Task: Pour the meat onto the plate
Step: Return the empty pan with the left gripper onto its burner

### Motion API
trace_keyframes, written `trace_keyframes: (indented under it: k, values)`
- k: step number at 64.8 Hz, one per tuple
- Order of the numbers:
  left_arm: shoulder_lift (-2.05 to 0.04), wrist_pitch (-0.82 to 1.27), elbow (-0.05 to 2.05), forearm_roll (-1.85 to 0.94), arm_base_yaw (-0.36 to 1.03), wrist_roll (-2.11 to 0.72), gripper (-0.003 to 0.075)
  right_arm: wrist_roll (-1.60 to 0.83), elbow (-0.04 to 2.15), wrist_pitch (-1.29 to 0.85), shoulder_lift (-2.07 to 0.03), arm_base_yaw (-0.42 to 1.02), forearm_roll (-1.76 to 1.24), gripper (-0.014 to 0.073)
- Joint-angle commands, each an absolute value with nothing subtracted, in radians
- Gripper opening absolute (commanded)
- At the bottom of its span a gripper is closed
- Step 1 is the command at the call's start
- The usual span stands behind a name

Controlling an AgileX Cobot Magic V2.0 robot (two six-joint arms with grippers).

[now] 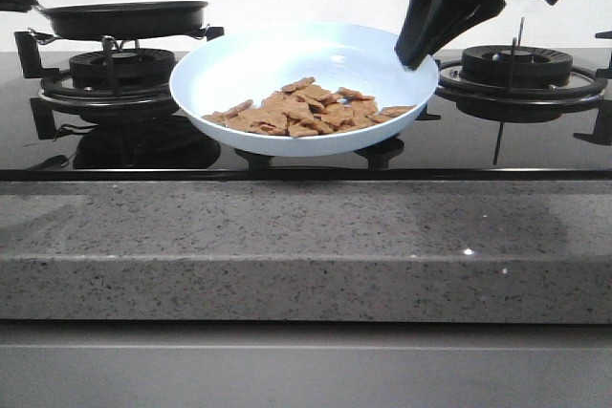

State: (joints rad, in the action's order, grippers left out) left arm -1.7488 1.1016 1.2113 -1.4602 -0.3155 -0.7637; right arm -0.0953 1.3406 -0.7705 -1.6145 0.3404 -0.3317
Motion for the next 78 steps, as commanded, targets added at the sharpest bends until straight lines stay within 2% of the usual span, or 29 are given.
trace_keyframes:
  k: [1,25,42,51,65,78]
  values:
    - [-1.657,1.135,1.199,-1.522,-0.317,-0.778,-0.002,-0.101,1.366,-0.723,-1.563,0.34,-0.356,-0.0069]
    - [-1.383,1.078,1.009,-1.521,-0.317,-0.902,-0.002,-0.101,1.366,-0.723,-1.563,0.34,-0.356,-0.0069]
    - [-1.066,0.853,0.894,-1.315,-0.297,-0.949,-0.002,-0.101,1.366,-0.723,-1.563,0.34,-0.356,-0.0069]
    - [-0.936,0.74,0.876,-1.117,-0.204,-0.922,-0.002,-0.101,1.366,-0.721,-1.563,0.339,-0.356,-0.0069]
    - [-0.779,0.557,0.805,-0.712,0.048,-0.707,-0.002,-0.101,1.366,-0.722,-1.563,0.339,-0.356,-0.0069]
    - [-0.625,0.486,0.689,-0.416,0.105,-0.462,-0.002,-0.101,1.366,-0.722,-1.563,0.339,-0.356,-0.0069]
